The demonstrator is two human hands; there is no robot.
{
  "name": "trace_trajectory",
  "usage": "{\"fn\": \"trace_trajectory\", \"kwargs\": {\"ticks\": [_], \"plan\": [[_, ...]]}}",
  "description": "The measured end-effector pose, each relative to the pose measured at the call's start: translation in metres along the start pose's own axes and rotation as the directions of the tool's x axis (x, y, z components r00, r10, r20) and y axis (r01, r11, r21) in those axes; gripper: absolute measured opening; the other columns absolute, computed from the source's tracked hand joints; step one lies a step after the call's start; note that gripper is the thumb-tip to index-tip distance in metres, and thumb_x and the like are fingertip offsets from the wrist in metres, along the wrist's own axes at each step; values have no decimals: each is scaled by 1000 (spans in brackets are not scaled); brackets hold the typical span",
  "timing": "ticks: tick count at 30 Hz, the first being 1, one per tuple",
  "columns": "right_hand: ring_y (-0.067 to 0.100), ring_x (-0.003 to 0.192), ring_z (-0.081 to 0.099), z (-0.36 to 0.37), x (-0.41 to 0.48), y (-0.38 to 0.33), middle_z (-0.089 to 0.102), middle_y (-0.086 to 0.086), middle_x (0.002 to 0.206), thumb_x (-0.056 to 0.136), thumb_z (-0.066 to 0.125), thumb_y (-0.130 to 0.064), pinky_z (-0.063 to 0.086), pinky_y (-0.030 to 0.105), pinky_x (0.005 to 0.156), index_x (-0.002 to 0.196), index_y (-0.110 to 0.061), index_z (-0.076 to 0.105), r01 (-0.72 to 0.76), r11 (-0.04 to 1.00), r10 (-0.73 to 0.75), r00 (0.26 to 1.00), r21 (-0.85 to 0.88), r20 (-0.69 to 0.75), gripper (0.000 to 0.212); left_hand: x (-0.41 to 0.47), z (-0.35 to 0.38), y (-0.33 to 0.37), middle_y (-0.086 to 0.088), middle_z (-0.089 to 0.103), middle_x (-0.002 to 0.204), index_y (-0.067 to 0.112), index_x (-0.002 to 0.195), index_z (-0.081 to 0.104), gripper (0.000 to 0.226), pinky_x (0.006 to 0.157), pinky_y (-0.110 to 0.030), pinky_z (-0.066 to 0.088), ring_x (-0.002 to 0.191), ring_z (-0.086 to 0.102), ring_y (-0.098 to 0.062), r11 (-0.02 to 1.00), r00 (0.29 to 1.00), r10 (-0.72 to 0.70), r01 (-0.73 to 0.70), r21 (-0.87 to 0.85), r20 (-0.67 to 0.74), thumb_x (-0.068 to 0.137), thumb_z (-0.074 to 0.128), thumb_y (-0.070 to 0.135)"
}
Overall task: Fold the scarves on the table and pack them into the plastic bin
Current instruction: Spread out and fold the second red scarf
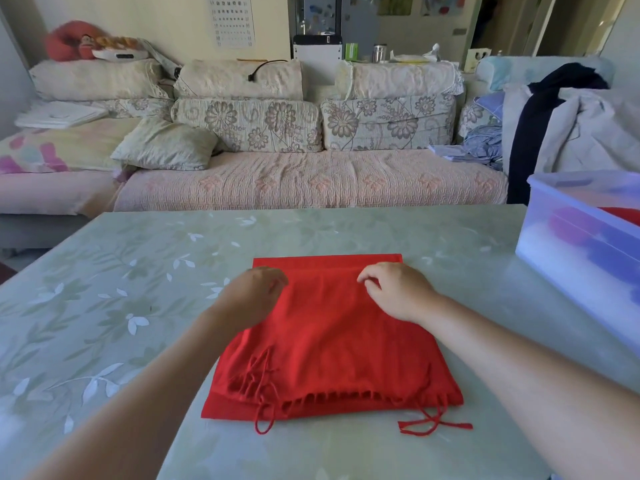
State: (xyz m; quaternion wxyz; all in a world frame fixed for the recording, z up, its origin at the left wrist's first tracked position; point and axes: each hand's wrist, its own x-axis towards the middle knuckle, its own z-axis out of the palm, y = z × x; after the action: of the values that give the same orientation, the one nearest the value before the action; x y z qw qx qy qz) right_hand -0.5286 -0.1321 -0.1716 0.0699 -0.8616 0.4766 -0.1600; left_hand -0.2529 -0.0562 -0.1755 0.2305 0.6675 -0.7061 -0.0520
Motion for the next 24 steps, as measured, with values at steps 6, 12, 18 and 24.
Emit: {"fn": "trace_trajectory", "kwargs": {"ticks": [6, 12, 18, 24], "plan": [[24, 110, 62, 11, 58, 44, 68, -2, 117, 97, 48, -28, 47, 33, 86, 109, -29, 70, -251, 964, 242, 966, -93, -91, 25, 61, 8, -44, -11, 71, 110, 12, 106, 73, 23, 89, -33, 46, 106, 62, -31, 972, 969, -235, 235, -9, -74, 94, 53, 9], [32, 104, 66, 20, 81, 83, 70, 9, 109, 94, 56, -43, 46, 32, 76, 104, -15, 70, -518, 834, 503, 856, -190, -124, 33, 98, 17, -71, -17, 67, 110, 5, 104, 69, 27, 83, -34, 47, 105, 60, -34, 903, 919, -393, 389, 183, -19, 92, 59, 27], [29, 89, 67, 26, 97, 99, 73, 6, 96, 73, 73, -50, 45, 28, 71, 86, -16, 74, -672, 739, 670, 740, 41, 55, 37, 105, 25, -80, -6, 65, 93, 13, 82, 61, 27, 65, -28, 41, 80, 57, -25, 783, 822, -569, 532, 321, 25, 86, 60, 40], [29, 83, 68, 25, 101, 98, 73, 5, 81, 82, 74, -36, 46, 29, 67, 77, -12, 77, -635, 721, 664, 747, 277, -17, 24, 105, 27, -83, -2, 68, 89, 21, 81, 70, 15, 77, -31, 50, 88, 63, -26, 785, 785, -619, 619, 29, 8, 86, 60, 31]]}}
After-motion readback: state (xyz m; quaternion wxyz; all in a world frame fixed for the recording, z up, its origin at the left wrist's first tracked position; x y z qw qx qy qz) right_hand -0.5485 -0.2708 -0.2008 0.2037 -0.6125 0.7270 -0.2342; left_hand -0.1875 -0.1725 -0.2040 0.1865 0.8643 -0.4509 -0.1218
